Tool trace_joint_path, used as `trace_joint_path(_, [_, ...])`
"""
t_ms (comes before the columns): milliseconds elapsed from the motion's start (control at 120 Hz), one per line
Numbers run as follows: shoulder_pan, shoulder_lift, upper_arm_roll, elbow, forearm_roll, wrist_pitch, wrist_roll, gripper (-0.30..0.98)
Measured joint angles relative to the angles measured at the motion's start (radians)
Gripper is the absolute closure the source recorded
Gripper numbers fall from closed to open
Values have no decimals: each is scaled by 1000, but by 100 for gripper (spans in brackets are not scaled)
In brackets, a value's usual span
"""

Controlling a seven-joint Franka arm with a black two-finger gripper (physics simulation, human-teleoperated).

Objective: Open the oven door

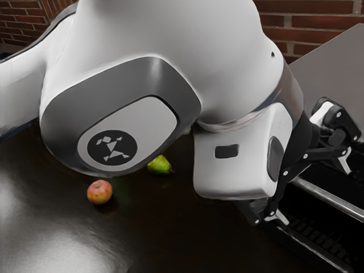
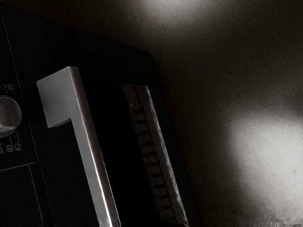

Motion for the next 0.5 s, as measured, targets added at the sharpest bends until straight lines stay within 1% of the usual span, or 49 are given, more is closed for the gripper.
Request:
trace_joint_path(75, [9, 29, 27, 15, 17, -2, -19, 0])
trace_joint_path(167, [29, 55, 35, 18, 27, 1, -40, 0])
trace_joint_path(275, [41, 48, 35, -26, 34, 21, -58, 0])
trace_joint_path(383, [8, 47, 35, -60, 38, 46, -73, 0])
trace_joint_path(500, [-27, 78, 35, -62, 50, 66, -86, 0])
